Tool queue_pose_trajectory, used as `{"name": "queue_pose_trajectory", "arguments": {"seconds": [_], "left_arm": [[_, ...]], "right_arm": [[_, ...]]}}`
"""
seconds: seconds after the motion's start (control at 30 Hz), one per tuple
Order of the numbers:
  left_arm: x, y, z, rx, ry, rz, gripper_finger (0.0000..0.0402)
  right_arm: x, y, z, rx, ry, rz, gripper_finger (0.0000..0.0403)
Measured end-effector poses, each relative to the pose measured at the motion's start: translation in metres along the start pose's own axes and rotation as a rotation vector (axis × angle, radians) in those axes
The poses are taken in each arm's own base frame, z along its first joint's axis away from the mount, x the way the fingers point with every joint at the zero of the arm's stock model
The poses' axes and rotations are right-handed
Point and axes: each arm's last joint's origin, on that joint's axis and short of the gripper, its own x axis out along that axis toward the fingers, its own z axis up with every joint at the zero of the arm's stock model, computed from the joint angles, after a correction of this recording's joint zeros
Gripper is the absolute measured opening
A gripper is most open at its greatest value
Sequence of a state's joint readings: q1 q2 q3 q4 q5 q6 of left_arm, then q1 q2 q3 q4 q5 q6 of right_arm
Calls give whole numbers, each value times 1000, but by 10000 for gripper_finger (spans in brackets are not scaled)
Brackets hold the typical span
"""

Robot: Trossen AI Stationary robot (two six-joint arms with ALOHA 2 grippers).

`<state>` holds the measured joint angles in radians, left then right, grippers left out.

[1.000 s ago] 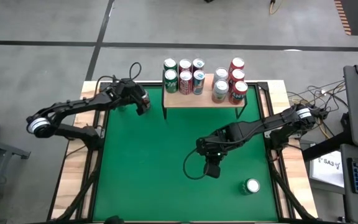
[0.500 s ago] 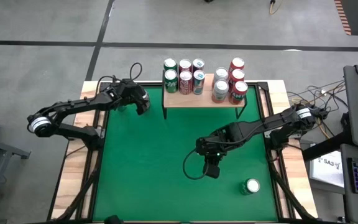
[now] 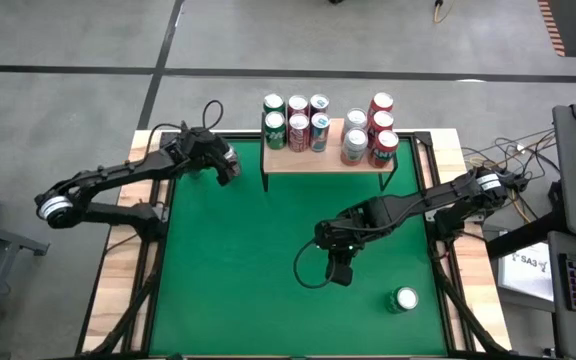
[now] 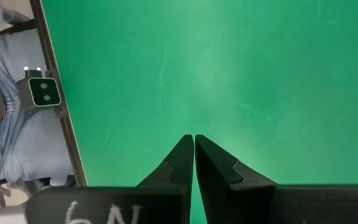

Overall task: Place canned beverage on shelf
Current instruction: Put the red soda can aligned with the red soda can on the shelf

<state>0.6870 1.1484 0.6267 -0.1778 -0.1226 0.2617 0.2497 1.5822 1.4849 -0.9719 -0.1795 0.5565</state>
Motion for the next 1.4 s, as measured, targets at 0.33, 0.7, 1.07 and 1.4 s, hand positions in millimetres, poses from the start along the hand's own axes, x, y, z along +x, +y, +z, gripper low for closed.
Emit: {"name": "queue_pose_trajectory", "arguments": {"seconds": [0.33,0.7,1.07,1.4], "left_arm": [[-45,-9,18,-92,-33,-66,299],[-92,-36,35,-111,-152,-224,299],[-131,-79,45,-56,-242,-408,299],[-154,-118,49,-11,-329,-470,298]], "right_arm": [[0,3,8,-96,-96,17,9],[-3,7,22,-290,-283,-61,9],[-11,8,38,-315,-554,-326,9],[-18,13,49,-304,-719,-349,9]]}}
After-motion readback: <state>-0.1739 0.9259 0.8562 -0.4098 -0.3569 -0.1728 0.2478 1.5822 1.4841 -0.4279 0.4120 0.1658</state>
